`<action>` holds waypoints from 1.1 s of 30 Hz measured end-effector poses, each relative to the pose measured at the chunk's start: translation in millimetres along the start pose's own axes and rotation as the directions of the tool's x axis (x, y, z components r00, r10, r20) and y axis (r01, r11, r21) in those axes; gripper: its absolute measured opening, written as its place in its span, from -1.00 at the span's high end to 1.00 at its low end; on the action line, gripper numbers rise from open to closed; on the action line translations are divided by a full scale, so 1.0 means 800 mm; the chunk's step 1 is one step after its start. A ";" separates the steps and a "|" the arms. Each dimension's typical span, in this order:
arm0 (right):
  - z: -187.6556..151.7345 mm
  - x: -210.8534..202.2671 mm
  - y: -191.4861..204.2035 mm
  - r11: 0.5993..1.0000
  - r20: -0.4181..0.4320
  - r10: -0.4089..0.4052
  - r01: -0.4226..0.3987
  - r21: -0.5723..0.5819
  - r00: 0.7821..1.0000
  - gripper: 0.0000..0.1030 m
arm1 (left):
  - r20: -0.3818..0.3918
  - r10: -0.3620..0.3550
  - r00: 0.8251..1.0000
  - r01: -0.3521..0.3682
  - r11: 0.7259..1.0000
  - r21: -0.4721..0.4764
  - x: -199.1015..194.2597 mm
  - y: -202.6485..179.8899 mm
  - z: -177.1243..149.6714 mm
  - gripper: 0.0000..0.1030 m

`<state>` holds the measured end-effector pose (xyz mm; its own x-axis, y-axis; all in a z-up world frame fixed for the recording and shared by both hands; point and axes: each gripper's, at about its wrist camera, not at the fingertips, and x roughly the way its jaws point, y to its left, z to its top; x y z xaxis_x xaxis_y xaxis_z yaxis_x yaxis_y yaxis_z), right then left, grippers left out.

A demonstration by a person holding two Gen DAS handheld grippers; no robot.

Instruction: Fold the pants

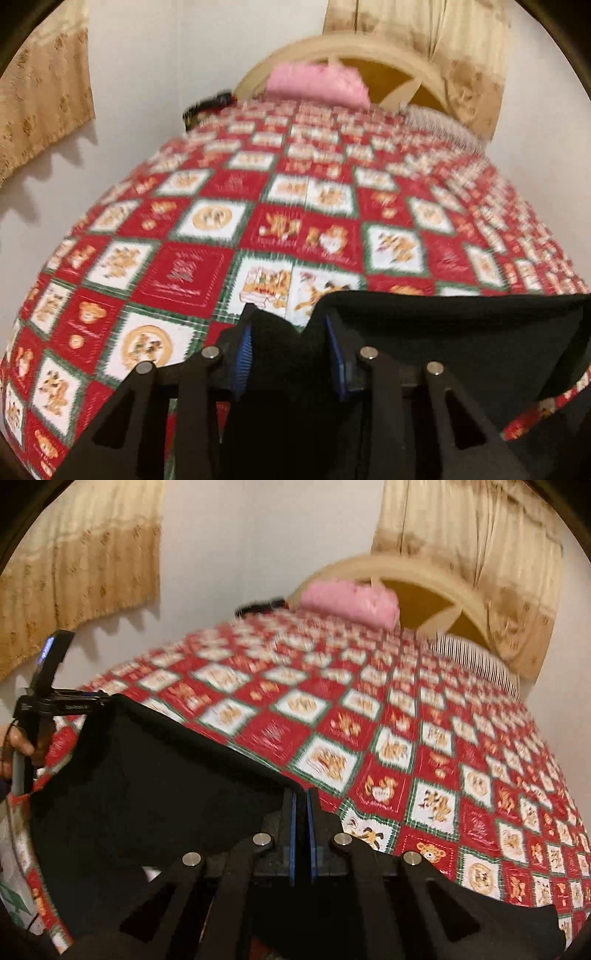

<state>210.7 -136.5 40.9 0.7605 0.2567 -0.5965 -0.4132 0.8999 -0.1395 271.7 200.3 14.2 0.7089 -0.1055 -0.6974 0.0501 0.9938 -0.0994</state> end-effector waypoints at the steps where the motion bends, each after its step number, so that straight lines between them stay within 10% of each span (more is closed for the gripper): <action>1: -0.002 -0.013 0.002 1.000 0.021 0.001 -0.001 -0.006 1.000 0.91 | 0.028 -0.006 1.000 0.006 1.000 -0.002 -0.016 0.001 -0.003 0.27; 15: -0.155 -0.106 0.064 0.993 -0.001 0.069 -0.069 -0.094 0.998 0.91 | 0.185 -0.019 0.983 0.022 1.000 -0.015 -0.133 0.028 -0.149 0.26; 17: -0.178 -0.101 0.073 0.994 -0.031 0.067 -0.070 -0.089 0.997 0.91 | 0.173 -0.004 0.985 0.006 1.000 -0.016 -0.133 0.032 -0.167 0.16; 22: -0.225 -0.087 0.087 0.994 -0.103 0.065 -0.073 -0.082 0.993 0.90 | 0.082 0.121 0.989 -0.121 0.993 -0.005 -0.122 0.042 -0.208 -0.85; 33: -0.234 -0.113 0.094 0.995 -0.145 0.069 -0.079 -0.063 0.987 0.38 | 0.023 0.217 0.976 -0.215 0.976 -0.043 -0.147 0.079 -0.251 -0.90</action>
<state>17.2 -157.7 -63.5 0.6493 0.2646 -0.7131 -0.5025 0.8530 -0.1411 50.2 268.0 -52.8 0.7191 0.1131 -0.6856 -0.1338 0.9907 0.0232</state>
